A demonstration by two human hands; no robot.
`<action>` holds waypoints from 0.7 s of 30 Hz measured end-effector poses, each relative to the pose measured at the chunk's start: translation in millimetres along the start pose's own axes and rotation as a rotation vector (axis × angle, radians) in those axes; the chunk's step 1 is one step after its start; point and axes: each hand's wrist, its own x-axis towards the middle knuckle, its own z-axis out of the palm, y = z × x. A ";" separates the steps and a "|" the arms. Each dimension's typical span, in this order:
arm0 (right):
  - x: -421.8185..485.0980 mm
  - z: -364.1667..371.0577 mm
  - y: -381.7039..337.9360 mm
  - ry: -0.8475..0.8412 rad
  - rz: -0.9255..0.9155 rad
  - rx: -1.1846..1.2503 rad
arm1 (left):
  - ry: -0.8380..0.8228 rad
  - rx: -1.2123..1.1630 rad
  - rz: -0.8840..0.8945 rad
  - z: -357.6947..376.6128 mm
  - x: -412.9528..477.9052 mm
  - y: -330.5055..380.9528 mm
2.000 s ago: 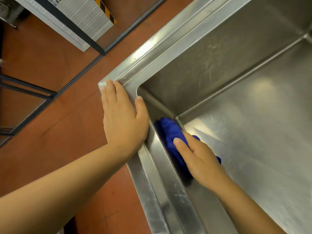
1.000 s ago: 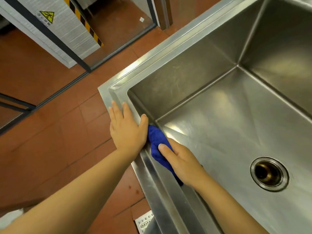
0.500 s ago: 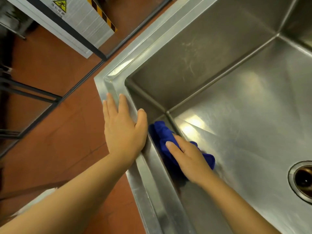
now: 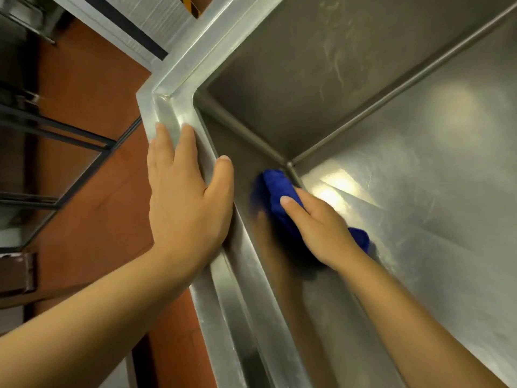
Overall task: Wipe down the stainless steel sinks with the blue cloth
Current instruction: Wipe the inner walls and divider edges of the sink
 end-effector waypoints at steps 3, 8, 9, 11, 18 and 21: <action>5.3 3.9 -3.2 0.019 -0.041 0.013 | 0.001 -0.005 -0.002 0.2 0.8 0.6; 30.0 -2.4 32.6 -0.028 0.251 -0.117 | 0.013 0.008 0.009 0.8 1.5 -0.3; 33.4 -2.7 36.3 -0.050 0.287 -0.108 | 0.015 0.010 0.008 1.0 1.8 -0.9; 34.4 -2.7 32.5 -0.064 0.224 -0.073 | 0.012 0.017 0.013 1.1 1.5 -1.1; 2.7 1.3 2.5 0.050 0.019 -0.004 | 0.007 0.016 0.007 1.3 2.0 -0.8; 12.7 1.9 26.1 0.038 0.161 -0.140 | 0.006 0.029 0.008 1.5 1.9 -1.3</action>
